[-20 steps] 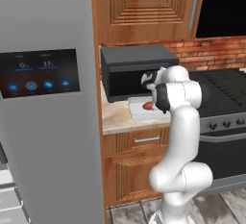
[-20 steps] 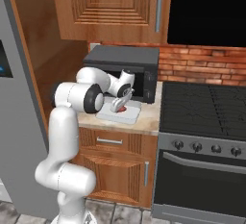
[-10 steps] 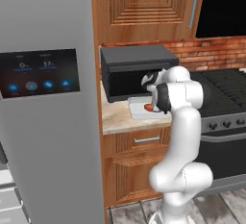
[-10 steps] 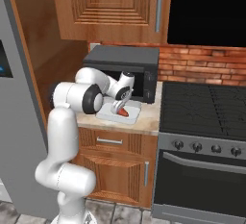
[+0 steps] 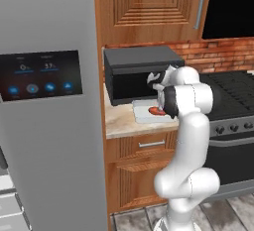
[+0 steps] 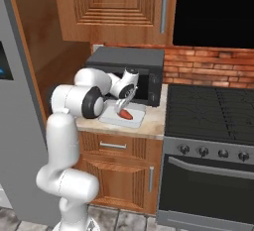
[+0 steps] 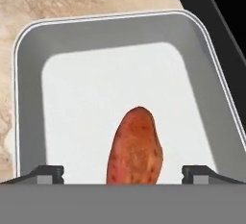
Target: Take the sweet potato and sweet potato out of the freezer and place them in the tupperware container on the counter. Then put the tupperware containing the vegetables back in the freezer.
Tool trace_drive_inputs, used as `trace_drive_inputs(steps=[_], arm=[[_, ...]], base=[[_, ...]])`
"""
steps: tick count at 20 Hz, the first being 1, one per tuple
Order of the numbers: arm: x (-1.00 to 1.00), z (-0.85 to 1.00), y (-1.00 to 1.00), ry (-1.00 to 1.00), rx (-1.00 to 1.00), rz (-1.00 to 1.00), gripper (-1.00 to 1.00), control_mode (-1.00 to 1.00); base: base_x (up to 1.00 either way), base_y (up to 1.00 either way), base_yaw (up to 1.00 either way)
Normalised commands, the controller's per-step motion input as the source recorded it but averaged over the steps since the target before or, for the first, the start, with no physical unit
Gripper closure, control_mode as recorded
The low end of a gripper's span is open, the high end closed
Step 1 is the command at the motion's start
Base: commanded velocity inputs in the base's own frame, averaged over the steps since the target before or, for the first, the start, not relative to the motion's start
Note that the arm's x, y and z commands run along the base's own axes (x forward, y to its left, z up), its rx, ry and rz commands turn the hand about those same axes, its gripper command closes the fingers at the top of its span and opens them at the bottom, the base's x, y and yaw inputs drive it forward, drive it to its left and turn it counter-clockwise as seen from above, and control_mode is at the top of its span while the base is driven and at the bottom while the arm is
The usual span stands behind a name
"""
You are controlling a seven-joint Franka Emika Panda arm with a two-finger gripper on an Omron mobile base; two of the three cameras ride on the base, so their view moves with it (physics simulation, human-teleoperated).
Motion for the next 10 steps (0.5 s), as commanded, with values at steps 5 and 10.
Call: trace_drive_inputs(steps=[5,10], arm=[[-0.14,0.92,0.00,0.00,0.02,0.00,-1.00,-1.00],[-0.52,0.81,0.00,-0.06,0.00,-0.01,-1.00,-1.00]], base=[[0.00,0.00,0.00],[0.00,0.00,0.00]])
